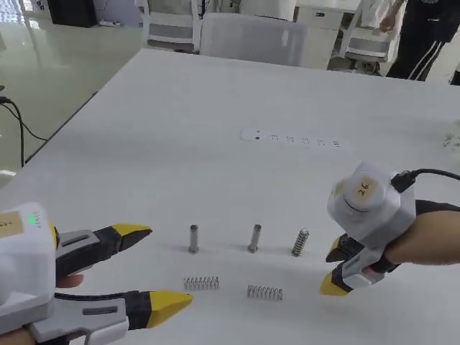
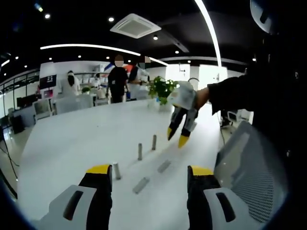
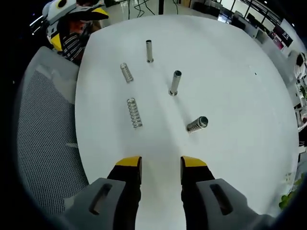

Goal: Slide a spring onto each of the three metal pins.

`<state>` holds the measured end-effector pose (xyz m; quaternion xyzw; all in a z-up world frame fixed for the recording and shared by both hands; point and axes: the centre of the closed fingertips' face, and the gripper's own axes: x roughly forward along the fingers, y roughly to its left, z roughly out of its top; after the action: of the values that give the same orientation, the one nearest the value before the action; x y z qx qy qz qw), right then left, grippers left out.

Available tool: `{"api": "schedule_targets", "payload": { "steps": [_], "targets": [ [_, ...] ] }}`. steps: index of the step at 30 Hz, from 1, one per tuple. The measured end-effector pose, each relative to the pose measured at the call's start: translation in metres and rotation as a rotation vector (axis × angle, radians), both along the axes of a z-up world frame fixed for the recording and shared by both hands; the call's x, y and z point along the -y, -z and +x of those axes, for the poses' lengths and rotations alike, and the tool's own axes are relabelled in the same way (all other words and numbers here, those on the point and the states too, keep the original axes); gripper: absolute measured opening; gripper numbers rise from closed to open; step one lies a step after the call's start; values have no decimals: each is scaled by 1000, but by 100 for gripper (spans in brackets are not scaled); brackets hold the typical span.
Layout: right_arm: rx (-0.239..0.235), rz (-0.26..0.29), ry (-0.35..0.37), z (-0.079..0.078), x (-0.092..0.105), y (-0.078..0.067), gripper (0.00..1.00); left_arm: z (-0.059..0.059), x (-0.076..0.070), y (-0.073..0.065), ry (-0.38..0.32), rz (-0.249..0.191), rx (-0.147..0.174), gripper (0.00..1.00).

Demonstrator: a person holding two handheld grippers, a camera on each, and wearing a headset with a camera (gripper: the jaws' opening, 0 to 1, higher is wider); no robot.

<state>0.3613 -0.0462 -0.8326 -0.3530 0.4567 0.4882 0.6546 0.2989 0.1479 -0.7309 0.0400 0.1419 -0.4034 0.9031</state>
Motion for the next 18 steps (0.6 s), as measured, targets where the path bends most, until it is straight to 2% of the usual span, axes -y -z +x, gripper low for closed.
{"api": "schedule_targets", "payload": {
  "steps": [11, 18],
  "targets": [
    [-21, 20, -25, -28, -9, 6, 30, -7, 9, -2, 32, 10, 3, 58],
    [-25, 34, -73, -36, -31, 7, 30, -13, 11, -3, 38, 11, 5, 58]
  ]
}}
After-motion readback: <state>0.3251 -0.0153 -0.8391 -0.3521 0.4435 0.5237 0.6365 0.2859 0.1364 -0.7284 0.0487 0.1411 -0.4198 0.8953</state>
